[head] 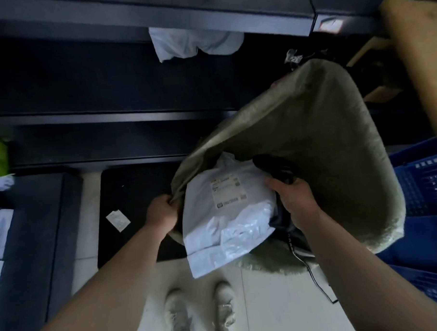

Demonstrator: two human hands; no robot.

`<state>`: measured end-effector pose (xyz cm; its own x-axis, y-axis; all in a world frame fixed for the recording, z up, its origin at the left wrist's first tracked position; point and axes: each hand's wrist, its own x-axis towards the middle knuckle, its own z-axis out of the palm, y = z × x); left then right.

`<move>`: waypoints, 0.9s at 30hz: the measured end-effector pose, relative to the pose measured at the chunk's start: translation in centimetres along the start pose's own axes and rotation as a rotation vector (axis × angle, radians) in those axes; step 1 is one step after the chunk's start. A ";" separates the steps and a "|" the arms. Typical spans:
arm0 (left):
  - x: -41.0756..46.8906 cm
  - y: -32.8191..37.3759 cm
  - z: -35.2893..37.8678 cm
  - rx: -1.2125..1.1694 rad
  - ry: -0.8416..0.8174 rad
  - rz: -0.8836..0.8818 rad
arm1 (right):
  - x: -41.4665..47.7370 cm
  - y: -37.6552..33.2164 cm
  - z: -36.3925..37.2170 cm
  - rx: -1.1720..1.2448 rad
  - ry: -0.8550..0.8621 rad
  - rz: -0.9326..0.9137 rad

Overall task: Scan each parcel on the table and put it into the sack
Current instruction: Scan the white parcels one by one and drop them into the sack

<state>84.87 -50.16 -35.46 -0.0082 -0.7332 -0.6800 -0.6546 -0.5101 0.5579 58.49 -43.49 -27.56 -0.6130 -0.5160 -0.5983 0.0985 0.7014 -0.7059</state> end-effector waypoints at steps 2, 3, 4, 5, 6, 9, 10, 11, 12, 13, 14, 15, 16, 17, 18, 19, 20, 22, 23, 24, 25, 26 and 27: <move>-1.0 -0.1 -0.6 -0.022 0.105 0.113 | 0.7 0.1 1.0 -0.006 0.029 0.000; -1.6 -0.1 -1.1 -0.031 0.152 0.160 | 1.1 0.1 1.6 -0.017 0.043 0.001; -2.2 -0.1 -1.5 -0.038 0.195 0.195 | 1.6 0.2 2.2 -0.033 0.055 -0.006; -2.8 0.0 -1.9 -0.038 0.233 0.223 | 2.0 0.3 2.8 -0.060 0.061 -0.017; -3.3 0.1 -2.1 -0.035 0.261 0.252 | 2.3 0.6 3.5 -0.101 0.057 -0.027; -4.5 0.4 -1.9 -0.059 0.303 0.295 | 3.0 2.0 4.9 -0.233 0.021 0.002; -4.8 0.5 -1.6 -0.057 0.310 0.296 | 3.2 2.7 5.1 -0.251 0.002 0.026; -5.1 0.4 -1.3 -0.040 0.318 0.303 | 3.4 3.4 5.2 -0.262 -0.020 0.050; -5.3 0.2 -1.0 -0.015 0.323 0.312 | 3.6 4.0 5.1 -0.273 -0.033 0.063; -5.4 0.0 -0.9 0.007 0.324 0.315 | 3.7 4.3 5.0 -0.276 -0.025 0.060; -5.5 -0.3 -0.8 0.020 0.326 0.308 | 3.8 4.6 4.9 -0.259 0.005 0.033; -5.6 -0.5 -0.8 0.026 0.328 0.296 | 4.0 4.6 4.7 -0.218 0.045 -0.005; -5.6 -0.7 -0.9 0.030 0.335 0.289 | 4.1 4.5 4.6 -0.161 0.072 -0.043; -5.7 -0.8 -0.9 0.036 0.344 0.291 | 4.2 4.3 4.7 -0.119 0.075 -0.066; -5.7 -0.8 -0.9 0.043 0.353 0.298 | 4.3 4.3 4.9 -0.120 0.056 -0.080; -5.8 -0.7 -0.7 0.047 0.359 0.306 | 4.4 4.4 5.2 -0.164 0.017 -0.072; -5.8 -0.5 -0.4 0.046 0.363 0.313 | 4.3 4.7 5.4 -0.218 -0.032 -0.053; -5.6 -0.4 0.2 0.042 0.369 0.315 | 3.9 5.6 5.7 -0.276 -0.134 -0.014; -5.5 -0.3 0.4 0.042 0.373 0.308 | 3.7 6.0 5.7 -0.286 -0.167 -0.011; -5.4 -0.4 0.6 0.045 0.376 0.300 | 3.4 6.2 5.5 -0.301 -0.187 -0.018; -5.3 -0.6 0.7 0.051 0.378 0.292 | 3.2 6.3 5.3 -0.311 -0.197 -0.025; -5.3 -0.8 0.7 0.061 0.375 0.278 | 2.9 6.4 5.1 -0.310 -0.205 -0.034; -5.3 -1.0 0.6 0.071 0.366 0.259 | 2.5 6.3 4.8 -0.300 -0.215 -0.044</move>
<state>85.13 -45.44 -32.68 0.0813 -0.9497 -0.3023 -0.7166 -0.2665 0.6446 61.34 -42.71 -35.34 -0.4300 -0.6181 -0.6581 -0.1783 0.7727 -0.6093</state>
